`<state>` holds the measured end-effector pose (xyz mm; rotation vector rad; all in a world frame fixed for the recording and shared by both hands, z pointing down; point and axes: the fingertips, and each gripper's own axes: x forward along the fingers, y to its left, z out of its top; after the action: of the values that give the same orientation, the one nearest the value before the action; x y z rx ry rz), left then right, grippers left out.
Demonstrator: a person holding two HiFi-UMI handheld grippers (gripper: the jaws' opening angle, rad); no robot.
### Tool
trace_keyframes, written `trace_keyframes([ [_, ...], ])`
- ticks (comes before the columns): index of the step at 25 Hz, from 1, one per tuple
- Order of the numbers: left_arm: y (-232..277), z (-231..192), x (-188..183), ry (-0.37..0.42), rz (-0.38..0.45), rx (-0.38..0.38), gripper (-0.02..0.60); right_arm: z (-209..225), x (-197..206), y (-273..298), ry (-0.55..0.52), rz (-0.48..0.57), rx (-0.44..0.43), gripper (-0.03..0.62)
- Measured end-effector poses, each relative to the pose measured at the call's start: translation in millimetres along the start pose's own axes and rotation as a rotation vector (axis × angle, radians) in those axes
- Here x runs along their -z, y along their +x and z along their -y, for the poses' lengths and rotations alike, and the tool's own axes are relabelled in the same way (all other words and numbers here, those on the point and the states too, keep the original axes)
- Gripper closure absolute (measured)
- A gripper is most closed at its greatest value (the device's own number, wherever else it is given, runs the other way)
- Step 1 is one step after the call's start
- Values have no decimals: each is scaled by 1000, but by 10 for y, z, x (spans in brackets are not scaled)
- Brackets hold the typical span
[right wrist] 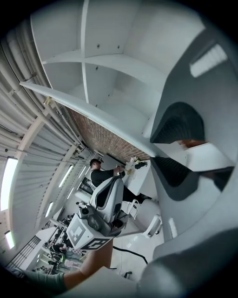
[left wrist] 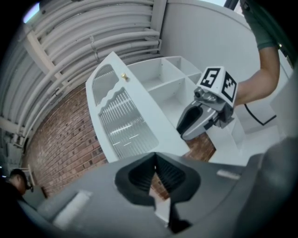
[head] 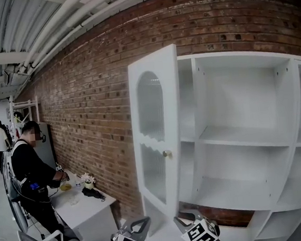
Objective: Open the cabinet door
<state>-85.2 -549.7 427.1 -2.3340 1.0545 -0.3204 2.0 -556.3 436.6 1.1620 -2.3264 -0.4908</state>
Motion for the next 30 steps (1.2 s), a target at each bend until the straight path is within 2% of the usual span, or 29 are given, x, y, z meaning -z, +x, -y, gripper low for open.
trace_keyframes([
  [9, -373, -78, 56, -1, -20, -28, 581, -591, -417, 36, -25, 80, -89, 525],
  [18, -619, -154, 113, -3, -63, -76, 581, -1008, -779, 177, -53, 151, -180, 551],
  [25, -886, -222, 173, 2, -105, -133, 581, -1243, -948, 302, -98, 183, -190, 591],
  [30, -1036, -234, 191, -2, -134, -160, 581, -1318, -1027, 362, -100, 196, -183, 591],
])
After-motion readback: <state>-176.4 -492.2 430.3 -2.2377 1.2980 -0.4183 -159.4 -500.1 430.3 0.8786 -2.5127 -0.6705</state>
